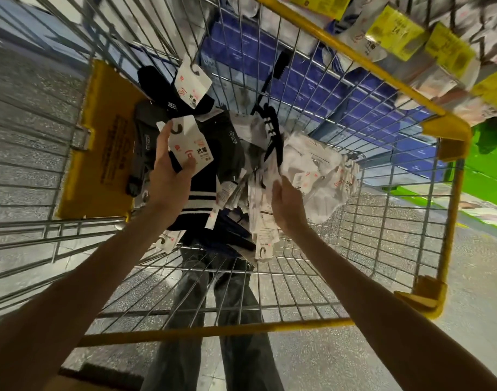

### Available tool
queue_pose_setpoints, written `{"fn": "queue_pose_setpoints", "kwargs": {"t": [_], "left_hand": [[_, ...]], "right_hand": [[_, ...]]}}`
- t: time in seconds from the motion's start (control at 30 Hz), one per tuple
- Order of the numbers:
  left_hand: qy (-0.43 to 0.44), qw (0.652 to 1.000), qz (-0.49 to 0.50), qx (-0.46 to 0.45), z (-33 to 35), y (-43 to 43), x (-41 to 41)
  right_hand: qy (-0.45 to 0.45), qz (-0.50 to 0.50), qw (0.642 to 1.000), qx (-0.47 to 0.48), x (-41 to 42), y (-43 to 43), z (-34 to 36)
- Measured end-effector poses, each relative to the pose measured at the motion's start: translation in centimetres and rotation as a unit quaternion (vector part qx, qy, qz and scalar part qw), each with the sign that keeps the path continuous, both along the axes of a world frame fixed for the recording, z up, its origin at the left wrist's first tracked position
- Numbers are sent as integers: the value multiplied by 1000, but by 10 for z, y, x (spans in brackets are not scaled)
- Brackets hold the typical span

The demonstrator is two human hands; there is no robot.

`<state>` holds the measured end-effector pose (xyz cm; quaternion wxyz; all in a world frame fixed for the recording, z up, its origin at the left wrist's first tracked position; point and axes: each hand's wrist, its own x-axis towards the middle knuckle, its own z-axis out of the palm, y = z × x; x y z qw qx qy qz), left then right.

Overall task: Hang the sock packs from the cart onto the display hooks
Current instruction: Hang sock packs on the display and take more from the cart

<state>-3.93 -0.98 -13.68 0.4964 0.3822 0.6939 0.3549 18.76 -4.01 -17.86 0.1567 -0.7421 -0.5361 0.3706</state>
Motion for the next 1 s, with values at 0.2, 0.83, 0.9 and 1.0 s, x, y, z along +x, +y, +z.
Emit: {"fn": "queue_pose_setpoints", "kwargs": {"t": [0.2, 0.83, 0.9, 1.0], "left_hand": [[122, 990, -69, 27, -6, 1, -1], [49, 956, -289, 9, 30, 2, 11], [88, 960, -265, 32, 23, 4, 6], [118, 964, -232, 61, 21, 5, 7]], "right_hand": [[-61, 134, 980, 134, 14, -10, 48], [31, 228, 955, 188, -47, 68, 112], [81, 179, 958, 208, -51, 62, 108], [108, 79, 958, 255, -55, 52, 100]]}}
